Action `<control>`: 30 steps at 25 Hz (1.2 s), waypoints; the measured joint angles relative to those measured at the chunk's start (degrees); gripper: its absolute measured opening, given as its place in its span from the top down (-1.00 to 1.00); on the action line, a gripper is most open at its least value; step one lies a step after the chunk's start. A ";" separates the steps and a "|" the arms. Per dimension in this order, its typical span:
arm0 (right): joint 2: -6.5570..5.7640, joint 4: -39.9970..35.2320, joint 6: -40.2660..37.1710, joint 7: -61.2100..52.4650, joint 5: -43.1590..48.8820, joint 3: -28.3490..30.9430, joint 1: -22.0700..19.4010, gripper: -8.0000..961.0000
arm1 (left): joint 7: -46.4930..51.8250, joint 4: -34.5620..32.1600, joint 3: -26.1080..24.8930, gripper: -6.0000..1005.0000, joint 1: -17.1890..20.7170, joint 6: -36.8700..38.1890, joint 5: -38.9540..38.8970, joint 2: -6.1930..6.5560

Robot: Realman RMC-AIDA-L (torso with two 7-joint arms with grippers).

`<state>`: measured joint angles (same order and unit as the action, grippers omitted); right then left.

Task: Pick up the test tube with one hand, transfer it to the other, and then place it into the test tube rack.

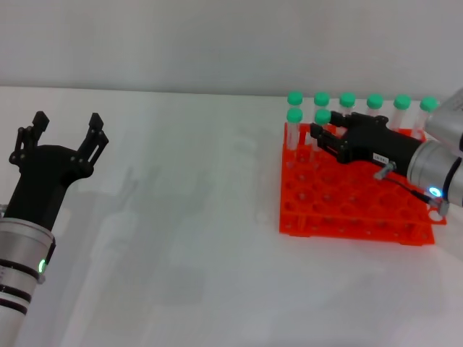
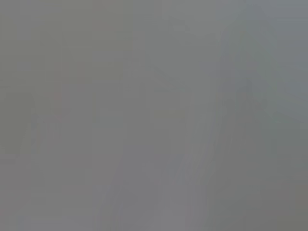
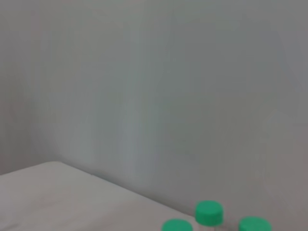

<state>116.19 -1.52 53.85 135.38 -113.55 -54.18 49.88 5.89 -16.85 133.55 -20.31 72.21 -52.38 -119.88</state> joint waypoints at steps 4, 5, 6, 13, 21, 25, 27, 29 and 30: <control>0.00 -0.27 1.35 -0.09 -0.22 0.33 -1.55 0.37 | 0.00 -0.03 -0.05 -0.78 -0.24 0.02 0.00 0.00; 0.00 -0.44 1.96 -0.10 -0.23 0.33 -2.12 0.37 | 0.00 -0.01 -0.05 -0.78 -0.35 0.03 0.00 0.00; 0.00 -0.53 2.41 -0.10 -0.23 0.32 -2.56 0.21 | 0.00 0.01 -0.05 -0.78 -0.44 0.03 0.00 0.00; -0.14 -5.89 6.74 -1.12 -0.51 0.61 -11.36 -0.39 | 0.00 0.14 -0.14 -0.78 -1.27 -0.09 -1.27 0.00; -0.73 -12.61 6.08 7.07 -13.67 2.66 -24.37 -0.50 | 0.00 0.32 -0.17 -0.78 -1.34 0.08 -4.42 0.10; -0.72 -11.95 3.34 12.54 -20.31 8.27 -26.83 -0.56 | 0.00 1.25 -0.22 -0.78 -2.17 0.08 -5.17 0.14; -0.69 -11.43 3.00 13.69 -21.37 11.36 -27.33 -0.59 | 0.00 1.37 -0.23 -0.78 -2.58 0.10 -5.25 0.15; -0.60 -10.22 2.97 14.60 -21.68 14.81 -27.24 -0.61 | 0.00 1.36 -0.22 -0.78 -2.88 0.12 -5.24 0.16; -0.54 -9.61 2.97 14.87 -21.71 16.25 -27.01 -0.63 | 0.04 1.32 -0.23 -0.78 -2.93 0.14 -5.25 0.17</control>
<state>115.65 -11.14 56.82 150.25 -135.26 -37.94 22.87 5.93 -15.53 133.33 -23.23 72.35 -57.63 -119.72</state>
